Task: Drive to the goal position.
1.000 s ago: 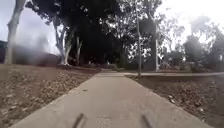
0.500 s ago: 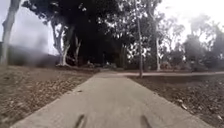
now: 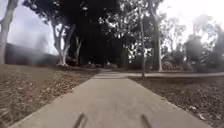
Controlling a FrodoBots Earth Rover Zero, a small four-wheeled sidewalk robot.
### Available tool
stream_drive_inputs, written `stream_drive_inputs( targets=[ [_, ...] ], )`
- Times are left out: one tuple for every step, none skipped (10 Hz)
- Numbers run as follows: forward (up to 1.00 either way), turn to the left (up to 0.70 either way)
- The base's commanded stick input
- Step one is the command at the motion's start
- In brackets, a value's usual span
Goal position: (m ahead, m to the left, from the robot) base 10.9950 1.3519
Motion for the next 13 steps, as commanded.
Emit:
stream_drive_inputs(
  targets=[
    [0.70,0.00],
    [0.70,0.00],
    [0.70,0.00],
    [0.70,0.00],
    [0.70,0.00],
    [0.70,0.00],
    [0.70,0.00],
    [0.70,0.00],
    [0.70,0.00],
    [0.70,0.00],
    [0.70,0.00],
    [0.70,0.00],
    [0.70,0.00]
  ],
)
